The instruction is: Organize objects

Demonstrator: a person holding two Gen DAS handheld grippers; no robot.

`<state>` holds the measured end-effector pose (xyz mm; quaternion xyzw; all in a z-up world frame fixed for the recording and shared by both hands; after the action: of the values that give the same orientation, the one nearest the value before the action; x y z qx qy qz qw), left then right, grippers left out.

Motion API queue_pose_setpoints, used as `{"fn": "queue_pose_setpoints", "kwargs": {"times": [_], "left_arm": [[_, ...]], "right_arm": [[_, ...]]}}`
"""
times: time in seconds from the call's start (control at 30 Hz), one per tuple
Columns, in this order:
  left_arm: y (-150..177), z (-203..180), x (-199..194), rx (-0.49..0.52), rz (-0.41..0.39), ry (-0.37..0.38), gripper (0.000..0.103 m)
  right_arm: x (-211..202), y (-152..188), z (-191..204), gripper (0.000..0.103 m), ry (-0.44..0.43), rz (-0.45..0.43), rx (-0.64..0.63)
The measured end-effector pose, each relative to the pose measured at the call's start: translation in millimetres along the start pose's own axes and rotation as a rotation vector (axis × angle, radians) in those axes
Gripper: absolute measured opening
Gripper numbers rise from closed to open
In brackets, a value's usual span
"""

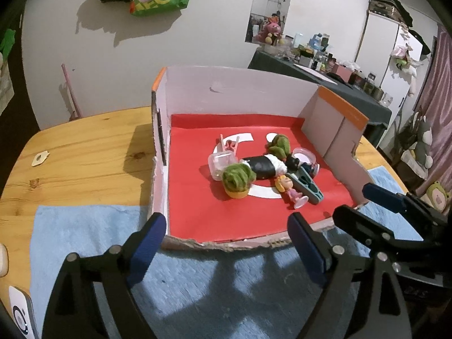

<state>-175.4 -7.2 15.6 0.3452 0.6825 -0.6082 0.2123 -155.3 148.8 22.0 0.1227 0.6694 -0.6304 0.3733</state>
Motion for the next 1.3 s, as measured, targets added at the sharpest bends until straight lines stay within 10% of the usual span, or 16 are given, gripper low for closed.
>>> {"fn": "queue_pose_setpoints", "kwargs": {"times": [1.3], "left_arm": [[6.6,5.6,-6.9,-0.021,-0.022,-0.02,0.103]], "right_arm": [[-5.5,6.0,-2.4,0.077,0.007,0.006,0.006]]}}
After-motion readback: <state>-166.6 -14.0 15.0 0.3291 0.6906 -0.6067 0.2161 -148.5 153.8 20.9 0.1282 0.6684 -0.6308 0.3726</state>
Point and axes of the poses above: each gripper's, at about its wrist camera, not at the fingertips, and x roughly the way its jaws point, z to its left, y to its underside, the point moved 2 cm from there along x, roughly the way its jaws point, and after that the axes turned 3 degrees about -x, right-handed, at the moved point
